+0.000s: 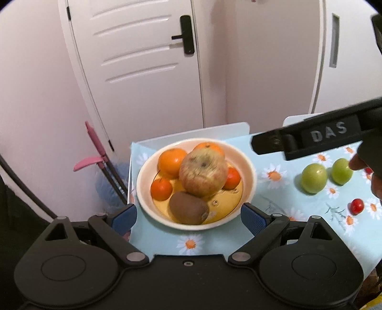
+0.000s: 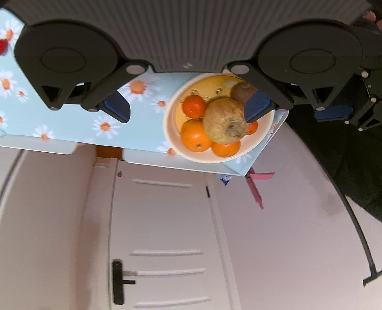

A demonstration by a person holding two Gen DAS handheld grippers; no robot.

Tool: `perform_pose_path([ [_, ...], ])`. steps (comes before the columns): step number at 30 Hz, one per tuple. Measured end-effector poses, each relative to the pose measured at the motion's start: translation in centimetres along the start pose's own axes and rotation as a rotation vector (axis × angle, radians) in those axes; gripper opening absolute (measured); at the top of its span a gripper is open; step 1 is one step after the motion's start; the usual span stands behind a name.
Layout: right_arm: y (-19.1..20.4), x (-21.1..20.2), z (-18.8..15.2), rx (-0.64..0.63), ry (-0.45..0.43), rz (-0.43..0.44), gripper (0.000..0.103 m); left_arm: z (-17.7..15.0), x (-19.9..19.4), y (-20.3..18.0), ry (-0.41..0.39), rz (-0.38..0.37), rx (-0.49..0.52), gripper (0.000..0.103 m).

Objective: Organize fruits
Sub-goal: 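Move both tools from the bowl toward the red cherry tomatoes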

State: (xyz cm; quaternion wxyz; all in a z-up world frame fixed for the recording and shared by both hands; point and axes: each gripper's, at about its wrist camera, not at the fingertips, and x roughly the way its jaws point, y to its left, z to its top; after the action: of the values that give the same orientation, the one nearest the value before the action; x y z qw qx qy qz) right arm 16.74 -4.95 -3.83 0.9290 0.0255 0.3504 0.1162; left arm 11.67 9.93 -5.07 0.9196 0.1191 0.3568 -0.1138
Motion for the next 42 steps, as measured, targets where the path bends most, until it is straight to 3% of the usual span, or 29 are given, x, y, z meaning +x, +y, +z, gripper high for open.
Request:
perform_pose_path([
  [10, -6.5, -6.3, -1.8, 0.039, -0.04, -0.044, 0.103, 1.3, -2.9, -4.8, -0.054, 0.009, 0.001, 0.096],
  [23, -17.8, -12.2, -5.7, 0.037, -0.017, -0.096, 0.103, 1.7, -3.7, -15.5, -0.038, -0.012, -0.043, 0.096],
  [33, -25.1, -11.5, -8.9, 0.023, 0.036, -0.12, 0.103, 0.7, -0.8, -22.9, -0.009, -0.038, -0.042, 0.096],
  [42, -28.3, -9.0, -11.4, -0.004, 0.079, -0.113, 0.103, -1.1, 2.7, -27.6, 0.035, -0.069, -0.031, 0.09],
])
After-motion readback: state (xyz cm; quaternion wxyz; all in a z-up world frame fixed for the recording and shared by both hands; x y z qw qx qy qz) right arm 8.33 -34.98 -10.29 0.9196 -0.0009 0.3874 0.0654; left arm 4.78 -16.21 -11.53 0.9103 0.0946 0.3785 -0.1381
